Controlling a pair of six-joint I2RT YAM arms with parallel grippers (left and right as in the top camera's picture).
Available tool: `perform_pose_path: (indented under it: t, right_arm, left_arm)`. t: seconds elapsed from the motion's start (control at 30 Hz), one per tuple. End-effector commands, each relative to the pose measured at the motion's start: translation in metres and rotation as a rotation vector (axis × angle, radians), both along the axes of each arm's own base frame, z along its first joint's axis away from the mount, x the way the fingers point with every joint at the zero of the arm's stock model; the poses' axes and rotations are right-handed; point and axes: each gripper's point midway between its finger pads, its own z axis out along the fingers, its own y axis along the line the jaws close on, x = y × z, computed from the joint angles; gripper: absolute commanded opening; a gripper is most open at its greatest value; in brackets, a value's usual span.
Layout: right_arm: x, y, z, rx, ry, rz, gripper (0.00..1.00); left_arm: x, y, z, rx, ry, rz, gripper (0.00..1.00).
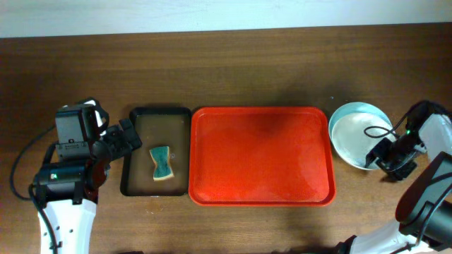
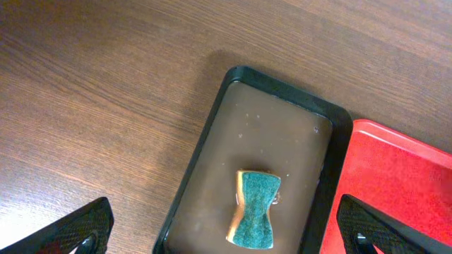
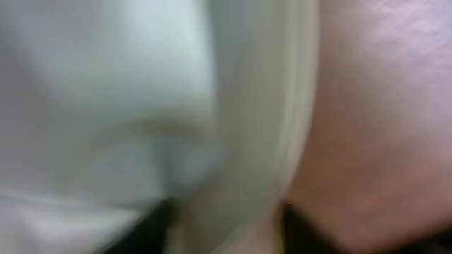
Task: Clean dirty plates on tray and stack at the side
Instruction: 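Lower the white plate onto the pale blue plate stack and release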
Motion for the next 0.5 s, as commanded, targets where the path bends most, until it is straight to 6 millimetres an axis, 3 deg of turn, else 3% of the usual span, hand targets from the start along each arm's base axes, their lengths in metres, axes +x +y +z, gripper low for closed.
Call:
perform_pose_path:
  t: [0.0, 0.07, 0.1, 0.27, 0.33, 0.37, 0.4, 0.47]
  right_arm:
    - [0.020, 0.009, 0.003, 0.061, -0.112, -0.013, 0.50]
    - [0.027, 0.003, 0.008, 0.040, -0.133, -0.005, 0.71]
    - [0.030, 0.001, 0.013, 0.037, -0.142, 0.009, 0.74]
    - [0.043, -0.007, 0.057, 0.032, -0.170, 0.091, 0.77]
    - [0.036, -0.002, 0.069, 0.054, -0.137, 0.087, 0.76]
    - [0.030, 0.000, 0.069, 0.062, -0.112, 0.087, 0.58]
    - [0.019, 0.002, 0.067, 0.070, -0.064, 0.089, 0.04]
    - [0.002, 0.007, 0.065, 0.084, 0.011, 0.065, 0.04]
  left_arm:
    - [0.001, 0.002, 0.006, 0.003, -0.017, 0.013, 0.99]
    - [0.001, 0.002, 0.006, 0.003, -0.018, 0.013, 0.99]
    - [0.001, 0.002, 0.006, 0.003, -0.018, 0.013, 0.99]
    - [0.001, 0.002, 0.006, 0.003, -0.017, 0.013, 0.99]
    - [0.001, 0.002, 0.006, 0.003, -0.017, 0.013, 0.99]
    - [0.001, 0.002, 0.006, 0.003, -0.018, 0.013, 0.99]
    - [0.001, 0.002, 0.006, 0.003, -0.018, 0.013, 0.99]
    - [0.001, 0.002, 0.006, 0.003, -0.017, 0.013, 0.99]
